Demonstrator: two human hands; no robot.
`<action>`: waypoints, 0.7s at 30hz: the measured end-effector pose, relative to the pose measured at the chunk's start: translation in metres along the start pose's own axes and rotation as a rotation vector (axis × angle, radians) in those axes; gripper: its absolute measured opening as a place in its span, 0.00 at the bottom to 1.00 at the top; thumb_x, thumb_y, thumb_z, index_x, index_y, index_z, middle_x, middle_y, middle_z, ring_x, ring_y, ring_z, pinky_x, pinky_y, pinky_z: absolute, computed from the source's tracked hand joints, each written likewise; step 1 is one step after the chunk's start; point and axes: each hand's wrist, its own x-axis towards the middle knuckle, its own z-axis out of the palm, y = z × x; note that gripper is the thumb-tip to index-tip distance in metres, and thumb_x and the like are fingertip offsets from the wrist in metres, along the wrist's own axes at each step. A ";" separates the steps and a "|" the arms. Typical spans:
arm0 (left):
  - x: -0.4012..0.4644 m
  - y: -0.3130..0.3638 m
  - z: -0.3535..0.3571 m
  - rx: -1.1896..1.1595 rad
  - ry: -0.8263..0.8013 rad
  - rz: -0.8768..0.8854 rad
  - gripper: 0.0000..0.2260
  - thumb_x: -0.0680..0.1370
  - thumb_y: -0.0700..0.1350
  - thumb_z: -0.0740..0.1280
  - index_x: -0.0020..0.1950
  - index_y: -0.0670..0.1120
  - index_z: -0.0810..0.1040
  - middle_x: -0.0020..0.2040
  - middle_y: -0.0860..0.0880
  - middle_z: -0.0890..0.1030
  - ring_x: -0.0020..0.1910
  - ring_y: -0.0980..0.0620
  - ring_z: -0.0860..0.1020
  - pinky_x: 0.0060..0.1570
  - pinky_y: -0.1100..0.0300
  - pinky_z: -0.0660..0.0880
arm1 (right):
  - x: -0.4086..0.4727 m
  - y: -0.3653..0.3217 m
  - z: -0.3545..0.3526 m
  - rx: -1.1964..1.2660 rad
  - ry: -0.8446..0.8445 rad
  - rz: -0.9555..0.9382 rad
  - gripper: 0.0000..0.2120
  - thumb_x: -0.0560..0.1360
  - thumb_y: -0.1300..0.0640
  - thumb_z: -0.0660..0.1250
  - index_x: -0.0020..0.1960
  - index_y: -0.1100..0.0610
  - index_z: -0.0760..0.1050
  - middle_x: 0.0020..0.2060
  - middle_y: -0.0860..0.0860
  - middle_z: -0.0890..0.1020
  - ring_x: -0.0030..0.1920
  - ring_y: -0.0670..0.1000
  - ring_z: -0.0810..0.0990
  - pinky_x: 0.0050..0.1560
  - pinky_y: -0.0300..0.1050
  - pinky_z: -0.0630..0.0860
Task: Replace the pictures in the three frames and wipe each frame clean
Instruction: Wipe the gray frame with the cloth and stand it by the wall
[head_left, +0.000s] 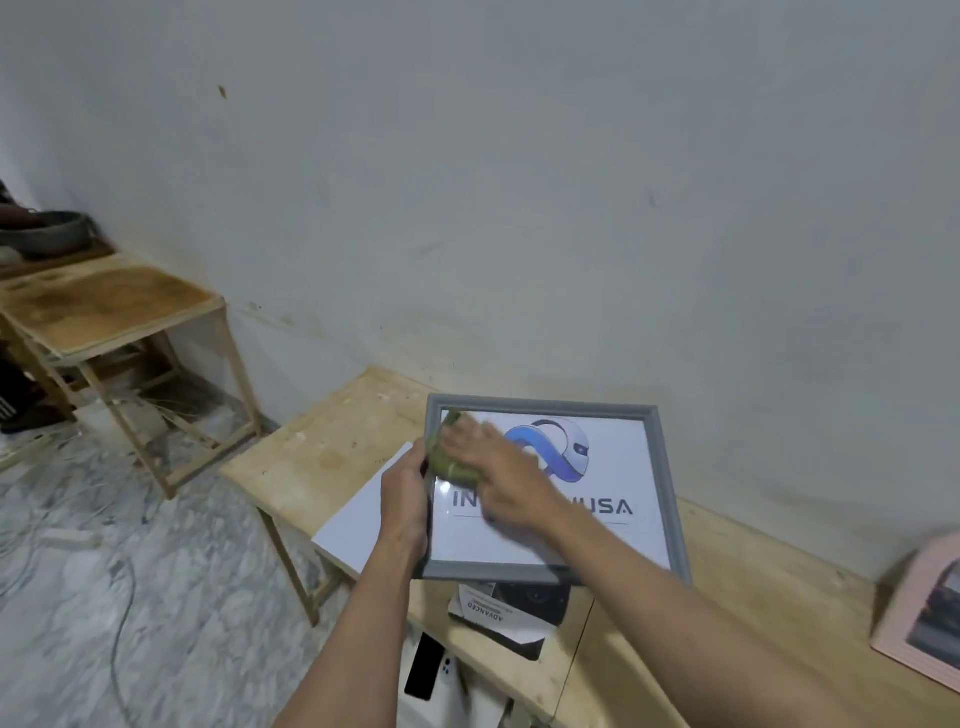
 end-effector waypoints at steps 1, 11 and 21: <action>0.003 0.000 -0.006 -0.037 0.015 -0.019 0.20 0.78 0.56 0.65 0.52 0.41 0.85 0.51 0.41 0.86 0.49 0.41 0.85 0.54 0.46 0.79 | -0.012 -0.004 0.015 0.032 -0.079 -0.046 0.38 0.68 0.78 0.55 0.74 0.53 0.66 0.74 0.43 0.58 0.75 0.40 0.47 0.72 0.30 0.35; 0.001 0.001 -0.019 0.113 0.040 0.134 0.14 0.82 0.50 0.64 0.66 0.50 0.79 0.61 0.47 0.83 0.57 0.50 0.82 0.60 0.50 0.78 | -0.010 -0.029 -0.023 0.429 0.040 0.182 0.32 0.64 0.73 0.54 0.61 0.54 0.80 0.57 0.49 0.83 0.58 0.48 0.80 0.62 0.47 0.74; -0.003 0.006 -0.022 0.014 0.098 0.166 0.14 0.83 0.42 0.64 0.69 0.49 0.77 0.55 0.43 0.85 0.40 0.50 0.84 0.32 0.61 0.79 | 0.012 0.031 -0.040 -0.401 0.003 -0.205 0.31 0.63 0.72 0.69 0.65 0.58 0.76 0.68 0.53 0.75 0.69 0.58 0.71 0.66 0.53 0.68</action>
